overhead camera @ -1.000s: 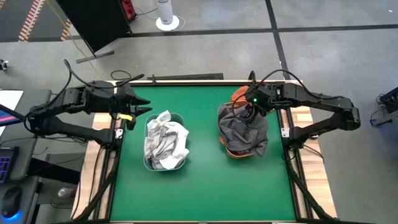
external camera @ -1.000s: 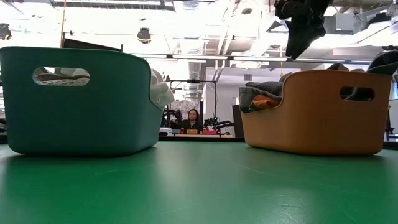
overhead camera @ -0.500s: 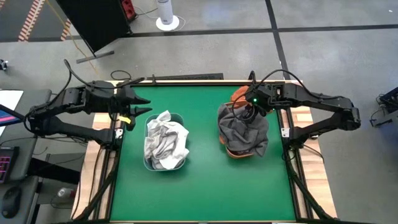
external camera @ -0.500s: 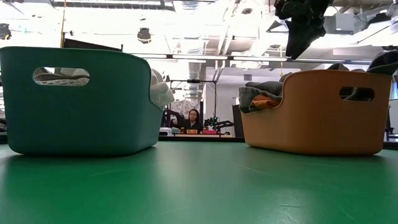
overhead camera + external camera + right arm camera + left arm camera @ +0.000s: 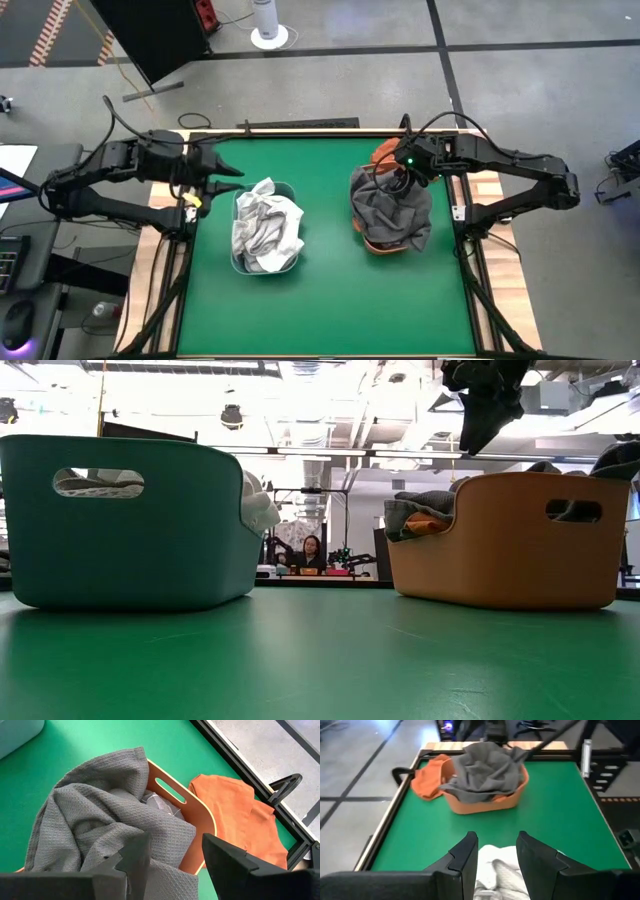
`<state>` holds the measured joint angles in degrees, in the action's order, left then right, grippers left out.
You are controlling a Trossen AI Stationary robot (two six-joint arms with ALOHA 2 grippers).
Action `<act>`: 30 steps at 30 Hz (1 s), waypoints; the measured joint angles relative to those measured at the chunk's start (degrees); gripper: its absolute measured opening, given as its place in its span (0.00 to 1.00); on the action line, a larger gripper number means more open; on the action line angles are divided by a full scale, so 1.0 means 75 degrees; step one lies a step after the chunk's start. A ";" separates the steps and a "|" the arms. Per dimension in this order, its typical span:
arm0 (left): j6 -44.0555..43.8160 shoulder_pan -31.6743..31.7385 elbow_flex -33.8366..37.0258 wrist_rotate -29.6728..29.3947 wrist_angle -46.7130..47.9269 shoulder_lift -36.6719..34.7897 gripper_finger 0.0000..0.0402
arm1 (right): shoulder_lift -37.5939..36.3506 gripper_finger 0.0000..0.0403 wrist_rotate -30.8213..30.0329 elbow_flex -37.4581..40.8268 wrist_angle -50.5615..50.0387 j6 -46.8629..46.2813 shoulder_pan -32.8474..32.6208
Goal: Sort towels by color in basket
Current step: Put the orange towel into the orange bin
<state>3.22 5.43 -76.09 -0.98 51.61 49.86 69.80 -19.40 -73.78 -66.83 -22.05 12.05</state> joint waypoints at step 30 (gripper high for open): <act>-0.4877 0.0003 0.0000 -0.2666 -0.0800 0.2012 0.31 | 0.0015 0.52 -0.0262 -0.0006 0.0530 0.2314 0.3337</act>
<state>-33.36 5.45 -76.09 -20.97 45.61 64.95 69.91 -21.37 -73.82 -62.85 -4.69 37.09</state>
